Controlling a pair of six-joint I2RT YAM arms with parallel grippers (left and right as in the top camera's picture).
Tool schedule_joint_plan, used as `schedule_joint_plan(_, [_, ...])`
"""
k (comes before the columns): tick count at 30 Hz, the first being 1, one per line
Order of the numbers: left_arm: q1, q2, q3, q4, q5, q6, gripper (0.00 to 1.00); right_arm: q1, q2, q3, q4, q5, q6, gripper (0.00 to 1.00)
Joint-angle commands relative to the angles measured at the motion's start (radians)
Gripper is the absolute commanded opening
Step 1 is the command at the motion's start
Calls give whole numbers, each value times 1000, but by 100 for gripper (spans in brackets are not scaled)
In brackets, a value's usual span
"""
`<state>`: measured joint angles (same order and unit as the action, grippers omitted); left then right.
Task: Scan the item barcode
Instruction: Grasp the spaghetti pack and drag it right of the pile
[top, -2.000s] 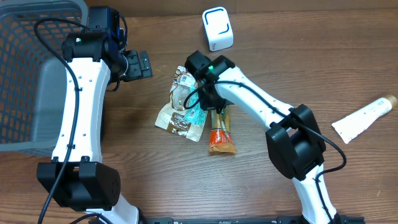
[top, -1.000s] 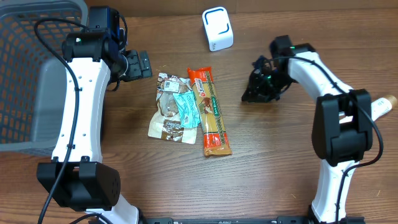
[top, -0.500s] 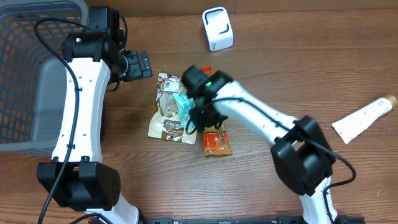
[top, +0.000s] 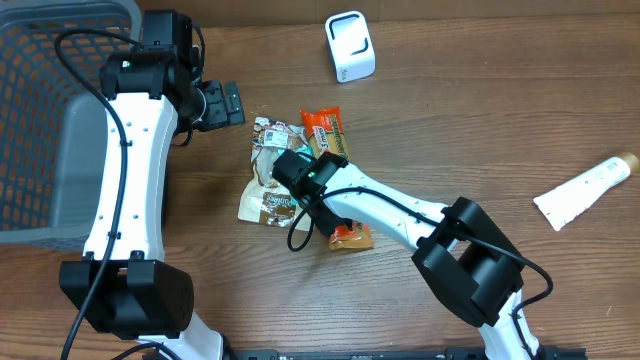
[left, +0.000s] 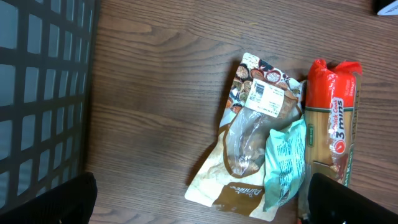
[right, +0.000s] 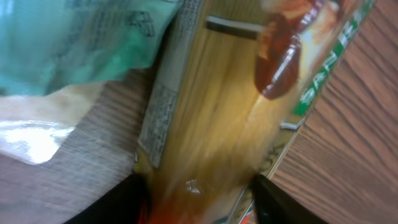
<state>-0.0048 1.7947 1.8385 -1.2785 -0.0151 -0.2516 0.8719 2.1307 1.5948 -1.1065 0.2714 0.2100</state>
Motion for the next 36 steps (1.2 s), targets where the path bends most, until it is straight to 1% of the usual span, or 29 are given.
schedule_joint_plan(1, [-2,4,-5,1,5,20,100,-3,19,-24,3,68,3,36])
schedule_joint_plan(4, [-2,4,-5,1,5,20,100,-3,23,-25,3,89,3,22])
schedule_joint_plan(5, [-2,4,-5,1,5,20,100,-3,23,-25,3,95,3,16])
schedule_joint_plan(6, [-2,4,-5,1,5,20,100,-3,23,-25,3,95,3,8])
schedule_joint_plan(7, [-2,4,-5,1,5,20,100,-3,23,-25,3,95,3,4])
schedule_joint_plan(11, [-2,4,-5,1,5,20,100,-4,19,-7,-7,63,34,4])
schedule_joint_plan(15, [-2,4,-5,1,5,20,100,-33,-37,41,-22,-116,16,4])
schedule_joint_plan(18, [-2,4,-5,1,5,20,100,-102,-131,48,-8,-332,-7,4])
schedule_joint_plan(20, [-2,4,-5,1,5,20,100,-180,-186,48,-6,-543,-51,4])
schedule_joint_plan(21, [-2,4,-5,1,5,20,100,-223,-201,48,-11,-649,-74,4])
schedule_joint_plan(24, [-2,4,-5,1,5,20,100,-346,-205,42,-55,-871,-140,4])
schedule_joint_plan(28, [-2,4,-5,1,5,20,100,-483,-202,-63,-51,-1025,-209,4])
schedule_joint_plan(33, [-2,4,-5,1,5,20,99,-636,-201,-281,68,-1165,-219,4])
schedule_joint_plan(36, [-2,4,-5,1,5,20,100,-737,-201,-389,129,-1186,-219,4])
